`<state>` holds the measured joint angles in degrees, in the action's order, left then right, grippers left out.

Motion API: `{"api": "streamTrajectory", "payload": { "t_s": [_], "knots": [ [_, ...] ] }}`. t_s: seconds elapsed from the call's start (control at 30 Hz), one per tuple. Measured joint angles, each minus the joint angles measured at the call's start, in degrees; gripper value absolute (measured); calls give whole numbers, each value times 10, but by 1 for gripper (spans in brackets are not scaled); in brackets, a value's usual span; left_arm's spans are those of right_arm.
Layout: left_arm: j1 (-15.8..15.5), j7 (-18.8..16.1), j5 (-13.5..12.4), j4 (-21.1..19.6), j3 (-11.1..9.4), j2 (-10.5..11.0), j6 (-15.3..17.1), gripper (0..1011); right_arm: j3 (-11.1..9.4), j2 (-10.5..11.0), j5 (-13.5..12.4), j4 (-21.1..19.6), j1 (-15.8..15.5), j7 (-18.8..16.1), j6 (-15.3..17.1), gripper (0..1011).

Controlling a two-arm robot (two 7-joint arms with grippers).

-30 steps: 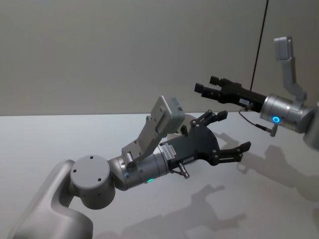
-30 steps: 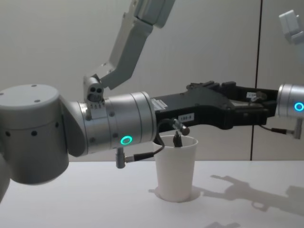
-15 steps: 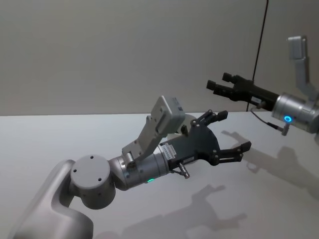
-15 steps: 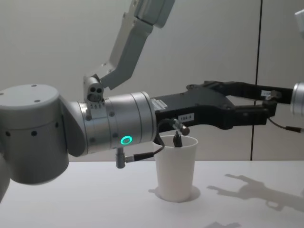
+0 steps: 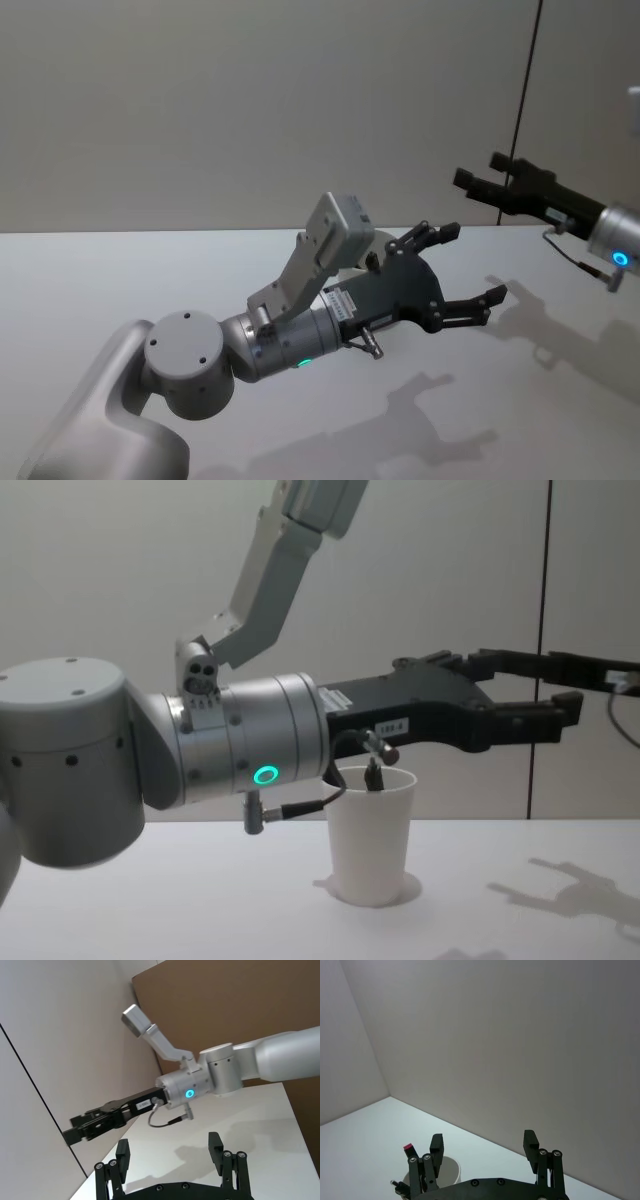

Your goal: Place the pen into the pen holder.

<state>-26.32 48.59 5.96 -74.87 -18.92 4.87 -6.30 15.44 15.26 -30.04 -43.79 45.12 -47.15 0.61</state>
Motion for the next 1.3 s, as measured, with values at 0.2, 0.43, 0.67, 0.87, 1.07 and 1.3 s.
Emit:
{"api": "streamTrajectory", "payload": {
  "t_s": [0.2,0.43,0.67,0.87,1.07,1.3],
  "knots": [
    [0,0,0,0,0,0,0,1003,-13,28,-6,-104,-65,47,25,1002],
    [0,0,0,0,0,0,0,1003,-25,56,-13,-193,-127,95,40,1002],
    [0,0,0,0,0,0,0,1003,-36,81,-21,-262,-183,140,47,1002],
    [0,0,0,0,0,0,0,1003,-44,98,-29,-304,-220,171,49,1002],
    [0,0,0,0,0,0,0,1003,-52,114,-37,-344,-259,202,50,1002],
    [0,0,0,0,0,0,0,1003,-59,128,-47,-379,-293,231,50,1002]
  ]
}}
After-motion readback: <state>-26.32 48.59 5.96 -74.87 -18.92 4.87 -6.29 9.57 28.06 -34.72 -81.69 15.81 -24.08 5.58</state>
